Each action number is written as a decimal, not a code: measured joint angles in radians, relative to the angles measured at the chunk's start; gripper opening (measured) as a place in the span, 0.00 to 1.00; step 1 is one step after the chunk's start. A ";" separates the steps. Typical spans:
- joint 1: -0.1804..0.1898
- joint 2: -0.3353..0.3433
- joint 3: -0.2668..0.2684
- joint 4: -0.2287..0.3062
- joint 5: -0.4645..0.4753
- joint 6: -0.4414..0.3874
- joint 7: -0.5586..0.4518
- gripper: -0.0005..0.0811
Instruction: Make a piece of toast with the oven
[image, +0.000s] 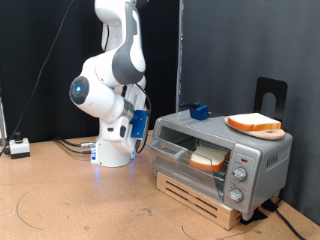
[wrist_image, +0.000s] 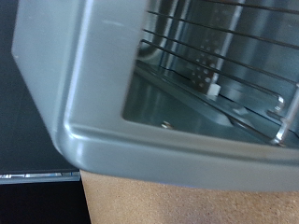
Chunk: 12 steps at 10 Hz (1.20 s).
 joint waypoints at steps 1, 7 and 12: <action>0.011 -0.019 0.007 -0.005 0.013 -0.008 0.000 1.00; 0.052 -0.085 0.064 -0.058 0.073 -0.013 0.054 1.00; -0.021 -0.075 0.027 -0.034 0.040 0.055 0.109 1.00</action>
